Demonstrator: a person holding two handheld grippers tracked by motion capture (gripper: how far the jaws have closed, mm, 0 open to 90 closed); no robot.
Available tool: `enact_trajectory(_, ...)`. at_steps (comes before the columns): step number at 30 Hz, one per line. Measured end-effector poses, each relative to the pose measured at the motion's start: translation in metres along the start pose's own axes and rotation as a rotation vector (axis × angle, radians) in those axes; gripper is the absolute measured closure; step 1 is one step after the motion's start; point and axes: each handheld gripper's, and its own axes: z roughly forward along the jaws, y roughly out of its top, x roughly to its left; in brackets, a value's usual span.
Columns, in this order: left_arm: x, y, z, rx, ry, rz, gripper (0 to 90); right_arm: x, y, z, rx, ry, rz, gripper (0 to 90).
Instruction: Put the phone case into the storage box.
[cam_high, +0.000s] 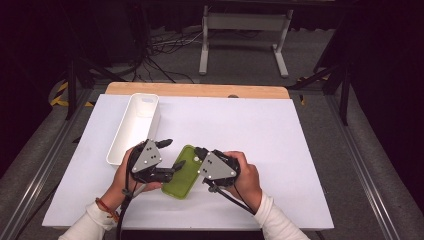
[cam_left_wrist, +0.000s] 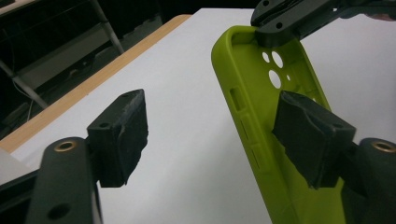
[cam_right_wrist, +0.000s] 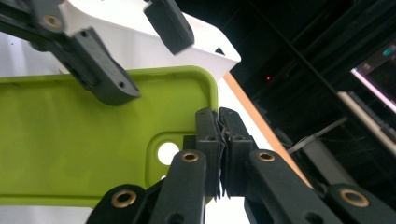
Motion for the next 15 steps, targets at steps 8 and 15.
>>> enact_trajectory(8, 0.0, 0.007, -0.005, -0.007, -0.052, 0.003, 41.2, 0.015, 0.012, -0.002, -0.019, -0.025, -0.13, 88.1)
enact_trajectory(15, 0.002, 0.013, -0.006, 0.0, -0.087, 0.017, 48.3, 0.018, 0.015, -0.004, -0.035, -0.047, -0.184, 88.1)
